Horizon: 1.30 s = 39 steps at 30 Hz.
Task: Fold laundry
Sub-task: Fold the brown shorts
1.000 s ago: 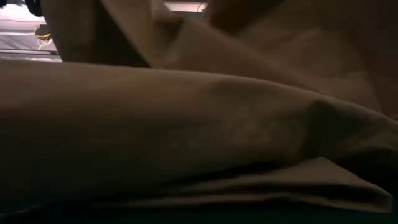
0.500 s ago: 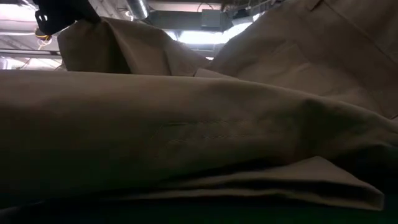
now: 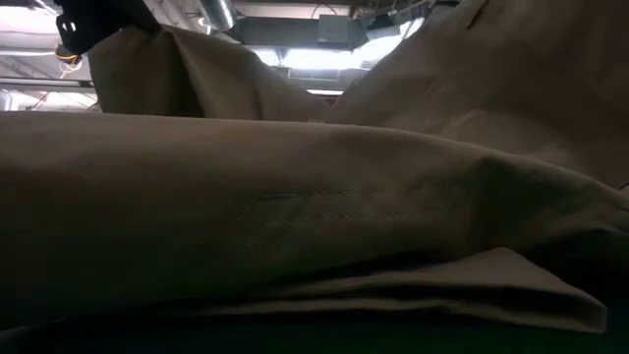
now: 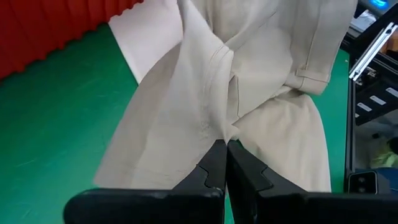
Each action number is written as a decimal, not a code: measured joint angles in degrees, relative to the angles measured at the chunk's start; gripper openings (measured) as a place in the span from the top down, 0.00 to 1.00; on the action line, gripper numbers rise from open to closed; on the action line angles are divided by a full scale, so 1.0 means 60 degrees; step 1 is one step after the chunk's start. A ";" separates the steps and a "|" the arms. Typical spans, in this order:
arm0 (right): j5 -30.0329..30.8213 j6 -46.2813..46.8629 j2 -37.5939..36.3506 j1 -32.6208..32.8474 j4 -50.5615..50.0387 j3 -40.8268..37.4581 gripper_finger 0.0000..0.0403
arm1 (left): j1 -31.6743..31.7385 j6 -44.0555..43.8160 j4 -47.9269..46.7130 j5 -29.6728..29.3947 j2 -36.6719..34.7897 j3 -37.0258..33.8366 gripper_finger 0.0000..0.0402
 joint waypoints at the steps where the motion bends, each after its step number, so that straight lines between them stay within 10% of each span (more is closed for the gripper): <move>1: -0.0285 -0.0078 0.0000 0.0000 -0.0029 0.0000 0.70 | 0.0000 0.0000 0.0012 0.0000 0.0000 0.0000 1.00; 12: -0.1751 -0.2263 0.0182 0.0234 0.0473 -0.0050 0.63 | -0.0004 0.0026 0.0207 0.0168 -0.0004 0.0000 1.00; 29: 0.0322 -0.3763 0.0390 0.1215 0.1010 -0.0924 0.63 | -0.0004 0.0026 0.0234 0.0171 -0.0004 0.0000 1.00; 39: -0.0458 -0.3762 0.0390 0.1213 0.0575 -0.0924 0.63 | -0.0004 0.0029 0.0256 0.0171 -0.0004 0.0000 1.00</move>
